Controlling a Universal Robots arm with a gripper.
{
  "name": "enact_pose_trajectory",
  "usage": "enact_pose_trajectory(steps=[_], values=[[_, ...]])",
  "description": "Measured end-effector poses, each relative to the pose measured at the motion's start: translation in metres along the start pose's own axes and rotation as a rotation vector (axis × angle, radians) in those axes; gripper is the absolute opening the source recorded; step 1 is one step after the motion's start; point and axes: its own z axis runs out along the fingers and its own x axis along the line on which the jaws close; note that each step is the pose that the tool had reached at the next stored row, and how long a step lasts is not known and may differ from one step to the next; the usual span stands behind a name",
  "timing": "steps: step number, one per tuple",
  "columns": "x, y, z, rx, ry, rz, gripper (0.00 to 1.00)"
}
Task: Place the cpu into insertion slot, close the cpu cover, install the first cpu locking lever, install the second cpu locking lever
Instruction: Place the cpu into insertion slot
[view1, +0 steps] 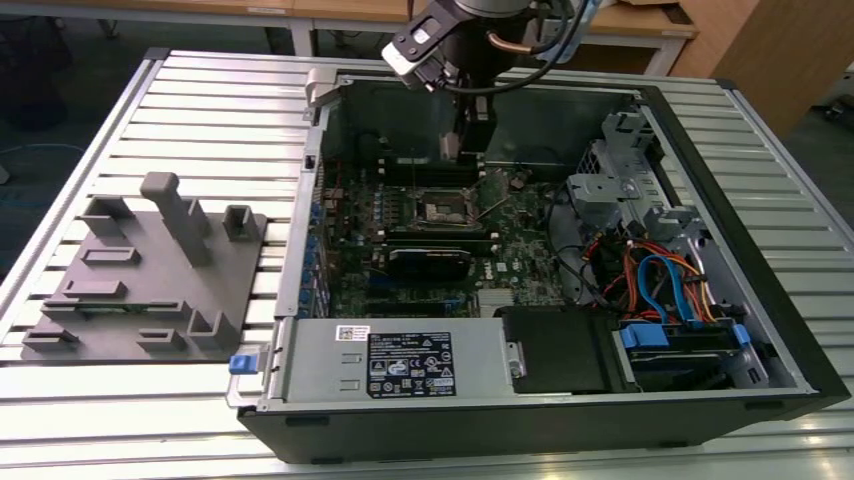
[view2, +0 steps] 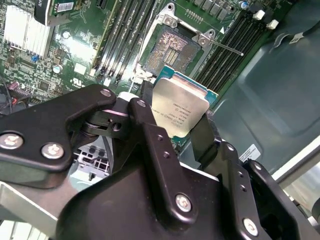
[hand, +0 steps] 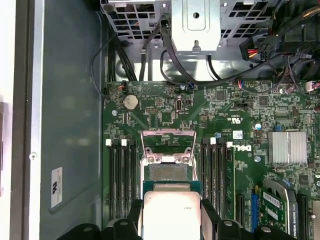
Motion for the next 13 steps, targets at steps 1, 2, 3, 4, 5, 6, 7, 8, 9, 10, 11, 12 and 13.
enact_pose_trajectory(steps=[1, 2, 3, 4, 5, 6, 7, 8, 9, 10, 11, 12, 13], values=[[0.0000, 0.0000, 0.0007, 0.0000, 0.0000, 0.000, 0.54], [0.0000, 0.0000, 0.0014, 0.0000, 0.0000, 0.000, 0.54], [-0.0001, 0.0000, 0.0023, 0.0000, 0.0000, 0.000, 0.54], [-0.0001, 0.0000, 0.0030, 0.0000, 0.0000, 0.000, 0.54], [-0.0001, -0.0001, 0.0037, 0.0000, 0.0001, 0.000, 0.54], [-0.0001, -0.0001, 0.0043, 0.0000, 0.0000, 0.000, 0.54], [-0.0002, -0.0001, 0.0049, 0.0000, 0.0000, 0.000, 0.54], [-0.0002, -0.0001, 0.0055, 0.0000, 0.0000, 0.000, 0.54], [-0.0002, -0.0001, 0.0061, 0.0000, 0.0000, 0.000, 0.54], [-0.0002, -0.0001, 0.0067, 0.0000, 0.0000, 0.000, 0.54], [-0.0003, -0.0001, 0.0072, 0.0000, 0.0001, 0.000, 0.54], [-0.0003, -0.0002, 0.0077, 0.0000, 0.0001, 0.000, 0.54], [-0.0003, -0.0002, 0.0081, 0.0000, 0.0000, 0.000, 0.54]])
